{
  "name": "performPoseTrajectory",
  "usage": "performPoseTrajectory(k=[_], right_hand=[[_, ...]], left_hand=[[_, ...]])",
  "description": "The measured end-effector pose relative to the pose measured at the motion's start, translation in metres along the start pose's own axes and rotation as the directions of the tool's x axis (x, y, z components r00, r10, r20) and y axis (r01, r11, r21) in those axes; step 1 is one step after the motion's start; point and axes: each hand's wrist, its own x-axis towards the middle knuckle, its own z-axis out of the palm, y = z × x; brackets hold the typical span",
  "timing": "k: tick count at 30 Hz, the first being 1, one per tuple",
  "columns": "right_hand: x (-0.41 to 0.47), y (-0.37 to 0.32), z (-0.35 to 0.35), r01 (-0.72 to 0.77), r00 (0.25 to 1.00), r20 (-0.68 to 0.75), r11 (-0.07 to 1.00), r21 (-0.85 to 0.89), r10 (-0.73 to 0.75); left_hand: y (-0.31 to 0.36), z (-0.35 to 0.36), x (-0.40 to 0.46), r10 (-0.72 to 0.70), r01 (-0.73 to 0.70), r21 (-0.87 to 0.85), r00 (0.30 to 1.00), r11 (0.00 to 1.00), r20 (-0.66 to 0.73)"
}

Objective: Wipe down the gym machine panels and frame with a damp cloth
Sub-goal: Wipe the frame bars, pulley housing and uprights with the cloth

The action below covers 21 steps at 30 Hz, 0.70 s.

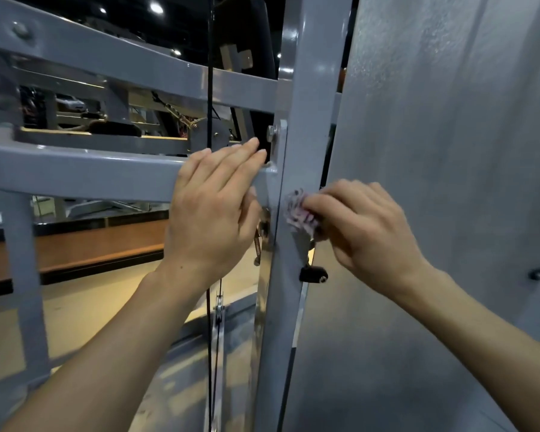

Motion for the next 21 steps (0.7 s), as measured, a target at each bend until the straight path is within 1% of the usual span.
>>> performPoseTrajectory(k=[3, 7, 10, 13, 17, 19, 21], right_hand=[[-0.019, 0.006, -0.009, -0.097, 0.995, -0.029, 0.995, 0.009, 0.097], [-0.06, 0.005, -0.01, -0.151, 0.988, -0.021, 0.988, 0.018, 0.151], [-0.072, -0.01, 0.002, -0.174, 0.985, 0.026, 0.984, 0.047, 0.173], [-0.068, -0.038, 0.026, -0.149, 0.989, 0.035, 0.984, 0.099, 0.147], [-0.066, -0.052, 0.039, -0.085, 0.995, -0.036, 0.995, 0.06, 0.088], [-0.069, -0.05, 0.036, -0.043, 0.999, -0.005, 0.998, 0.052, 0.044], [-0.067, -0.045, 0.028, 0.043, 0.997, 0.062, 0.998, 0.038, -0.045]], left_hand=[[-0.001, 0.002, -0.001, 0.01, -0.01, 0.0, 1.0, 1.0, -0.025], [-0.001, 0.005, -0.001, 0.015, -0.015, 0.003, 0.998, 1.0, -0.054], [-0.001, 0.006, -0.001, 0.021, -0.021, 0.004, 0.997, 1.0, -0.068], [-0.002, 0.006, -0.001, 0.022, -0.021, 0.013, 0.997, 1.0, -0.074], [-0.001, 0.005, -0.002, 0.034, -0.032, 0.033, 0.997, 0.999, -0.07], [-0.001, 0.005, -0.001, 0.031, -0.029, 0.031, 0.997, 0.999, -0.067], [-0.001, 0.005, -0.002, 0.022, -0.02, 0.033, 0.998, 0.999, -0.067]])
